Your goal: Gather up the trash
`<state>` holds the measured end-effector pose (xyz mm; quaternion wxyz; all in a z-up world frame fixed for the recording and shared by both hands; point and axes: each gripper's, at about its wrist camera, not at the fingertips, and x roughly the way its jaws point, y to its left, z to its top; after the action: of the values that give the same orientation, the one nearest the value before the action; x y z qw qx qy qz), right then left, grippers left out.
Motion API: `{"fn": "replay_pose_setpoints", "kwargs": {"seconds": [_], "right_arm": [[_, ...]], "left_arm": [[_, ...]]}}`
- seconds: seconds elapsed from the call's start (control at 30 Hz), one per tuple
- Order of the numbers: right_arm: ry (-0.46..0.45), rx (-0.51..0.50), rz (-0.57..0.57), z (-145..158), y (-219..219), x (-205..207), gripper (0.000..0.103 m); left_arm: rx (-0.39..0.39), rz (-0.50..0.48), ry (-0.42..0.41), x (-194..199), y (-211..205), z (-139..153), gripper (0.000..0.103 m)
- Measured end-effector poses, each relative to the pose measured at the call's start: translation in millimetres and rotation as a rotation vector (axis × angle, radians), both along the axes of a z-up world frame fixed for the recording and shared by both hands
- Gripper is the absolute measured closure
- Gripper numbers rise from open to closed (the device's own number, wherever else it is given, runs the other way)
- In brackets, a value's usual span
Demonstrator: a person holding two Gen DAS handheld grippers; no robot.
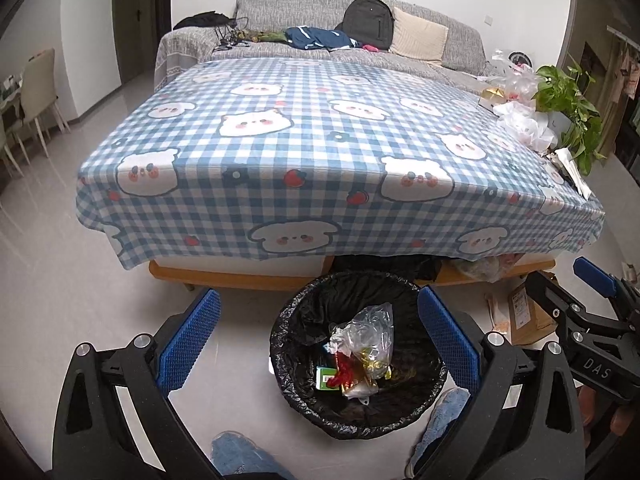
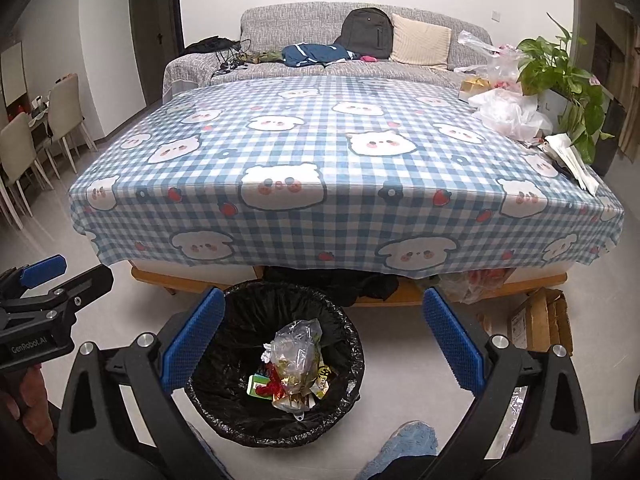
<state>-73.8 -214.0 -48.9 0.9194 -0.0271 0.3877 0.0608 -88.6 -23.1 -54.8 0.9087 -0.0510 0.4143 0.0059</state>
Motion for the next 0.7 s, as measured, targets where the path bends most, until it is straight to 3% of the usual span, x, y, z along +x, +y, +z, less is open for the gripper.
{"fn": "replay_pose_setpoints", "kwargs": {"seconds": [0.7], "right_arm": [[0.009,-0.002,-0.016,4.3,-4.0,-1.8,0.008]], "left_arm": [[0.038,-0.020,-0.005,-1.8,-7.5,3.8,0.006]]}}
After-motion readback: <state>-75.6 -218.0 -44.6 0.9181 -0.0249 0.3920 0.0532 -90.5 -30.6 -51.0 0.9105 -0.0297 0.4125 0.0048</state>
